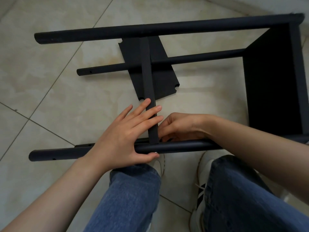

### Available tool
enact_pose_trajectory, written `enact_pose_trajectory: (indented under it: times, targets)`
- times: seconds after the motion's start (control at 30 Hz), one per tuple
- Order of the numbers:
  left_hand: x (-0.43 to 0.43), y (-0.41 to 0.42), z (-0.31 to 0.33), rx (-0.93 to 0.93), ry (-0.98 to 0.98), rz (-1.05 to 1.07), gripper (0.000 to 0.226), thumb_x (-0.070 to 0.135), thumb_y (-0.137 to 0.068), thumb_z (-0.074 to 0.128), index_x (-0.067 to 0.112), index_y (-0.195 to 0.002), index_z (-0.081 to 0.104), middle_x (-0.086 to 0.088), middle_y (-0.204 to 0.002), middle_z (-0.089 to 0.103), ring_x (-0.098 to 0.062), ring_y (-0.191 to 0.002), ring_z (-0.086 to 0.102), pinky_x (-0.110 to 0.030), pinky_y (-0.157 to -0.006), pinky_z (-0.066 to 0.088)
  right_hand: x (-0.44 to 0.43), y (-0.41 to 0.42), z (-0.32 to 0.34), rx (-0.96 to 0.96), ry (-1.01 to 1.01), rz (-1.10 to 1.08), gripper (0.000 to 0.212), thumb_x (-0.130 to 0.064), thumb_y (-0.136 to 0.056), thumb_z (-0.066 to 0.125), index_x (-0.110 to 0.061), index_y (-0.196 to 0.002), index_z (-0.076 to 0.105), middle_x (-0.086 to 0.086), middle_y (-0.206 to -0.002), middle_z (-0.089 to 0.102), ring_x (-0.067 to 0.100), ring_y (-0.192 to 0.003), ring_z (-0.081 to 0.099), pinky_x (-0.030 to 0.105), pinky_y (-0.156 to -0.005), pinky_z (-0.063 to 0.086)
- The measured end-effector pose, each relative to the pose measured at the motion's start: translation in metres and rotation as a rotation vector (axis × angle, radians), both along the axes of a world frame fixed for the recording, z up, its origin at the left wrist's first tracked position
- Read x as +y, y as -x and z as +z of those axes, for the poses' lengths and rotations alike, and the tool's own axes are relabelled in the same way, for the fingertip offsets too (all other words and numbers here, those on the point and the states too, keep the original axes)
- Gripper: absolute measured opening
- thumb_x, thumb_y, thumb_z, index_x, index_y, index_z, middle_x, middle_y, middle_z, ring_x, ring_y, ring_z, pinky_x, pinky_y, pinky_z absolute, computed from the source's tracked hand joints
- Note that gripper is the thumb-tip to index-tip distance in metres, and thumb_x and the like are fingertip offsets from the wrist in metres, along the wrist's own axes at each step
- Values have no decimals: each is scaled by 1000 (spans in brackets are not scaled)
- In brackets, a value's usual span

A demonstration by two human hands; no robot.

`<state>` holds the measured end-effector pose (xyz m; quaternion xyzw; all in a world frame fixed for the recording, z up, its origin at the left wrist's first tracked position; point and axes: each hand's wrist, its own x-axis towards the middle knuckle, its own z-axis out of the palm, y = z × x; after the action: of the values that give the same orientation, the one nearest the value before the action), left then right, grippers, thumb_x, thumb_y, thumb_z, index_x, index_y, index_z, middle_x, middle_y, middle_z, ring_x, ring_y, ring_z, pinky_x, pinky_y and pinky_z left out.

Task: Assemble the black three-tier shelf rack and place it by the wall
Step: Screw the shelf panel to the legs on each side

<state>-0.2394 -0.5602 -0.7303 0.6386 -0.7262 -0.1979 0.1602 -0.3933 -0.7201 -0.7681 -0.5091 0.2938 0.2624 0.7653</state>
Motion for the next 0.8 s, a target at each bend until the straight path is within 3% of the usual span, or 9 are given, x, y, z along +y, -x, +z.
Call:
enact_pose_trajectory:
  times: [0.23, 0.3, 0.43, 0.63, 0.8]
  targets:
    - [0, 0, 0, -3, -4, -1, 85, 61, -81, 66, 18, -151, 46, 7, -165, 27, -17, -157, 11, -53, -124, 21, 1, -2, 2, 12, 55, 46, 14, -16, -92, 68, -10, -83, 76, 2, -75, 73, 10, -66, 66, 22, -68, 54]
    - [0, 0, 0, -5, -2, -2, 85, 61, -81, 66, 18, -152, 45, 7, -166, 27, -16, -157, 11, -53, -124, 21, 4, -4, 4, 31, 100, 53, 15, -18, -92, 68, -5, -89, 74, 2, -75, 72, 11, -67, 65, 23, -68, 53]
    - [0, 0, -1, -2, 2, -2, 85, 62, -81, 65, 19, -152, 44, 7, -166, 26, -17, -157, 11, -53, -124, 21, 6, -5, 4, 21, 107, 27, 28, -9, -95, 62, 13, -113, 64, 16, -95, 67, 24, -83, 61, 32, -81, 49]
    - [0, 0, -1, -6, 1, -1, 85, 62, -82, 63, 18, -151, 45, 7, -166, 26, -16, -157, 10, -52, -125, 20, 2, 0, 4, -2, 24, -25, 12, -6, -95, 61, -2, -92, 72, 1, -74, 72, 9, -63, 63, 20, -63, 52]
    - [0, 0, 0, -6, -6, -1, 85, 63, -82, 63, 19, -152, 44, 7, -166, 25, -16, -157, 10, -51, -125, 18, 6, -5, 4, 38, 110, 46, 13, -14, -93, 65, -8, -85, 73, 0, -69, 70, 10, -61, 63, 23, -66, 51]
